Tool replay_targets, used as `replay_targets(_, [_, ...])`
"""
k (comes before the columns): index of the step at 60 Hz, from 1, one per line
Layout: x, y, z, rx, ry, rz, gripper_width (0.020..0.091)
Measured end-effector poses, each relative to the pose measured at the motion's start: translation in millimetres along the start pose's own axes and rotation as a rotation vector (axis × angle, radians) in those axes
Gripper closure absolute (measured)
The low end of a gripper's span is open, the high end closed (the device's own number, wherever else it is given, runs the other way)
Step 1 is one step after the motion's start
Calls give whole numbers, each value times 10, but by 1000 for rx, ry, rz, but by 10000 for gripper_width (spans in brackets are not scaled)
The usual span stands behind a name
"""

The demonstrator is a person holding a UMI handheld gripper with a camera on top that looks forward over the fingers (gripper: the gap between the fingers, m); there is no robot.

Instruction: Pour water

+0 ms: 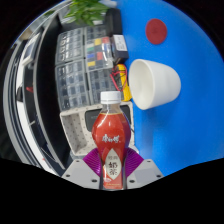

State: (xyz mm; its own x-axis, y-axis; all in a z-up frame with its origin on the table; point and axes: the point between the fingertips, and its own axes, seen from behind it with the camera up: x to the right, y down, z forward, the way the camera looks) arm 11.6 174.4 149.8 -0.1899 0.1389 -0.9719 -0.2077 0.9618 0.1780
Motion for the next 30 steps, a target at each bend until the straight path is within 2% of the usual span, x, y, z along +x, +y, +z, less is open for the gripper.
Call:
replay_targets(8, [-15, -42, 33, -16, -20, 185, 837])
replay_targets(16, [-47, -149, 5, 6, -36, 291, 839])
replay_targets(30, [-15, -166, -21, -23, -16, 259, 837])
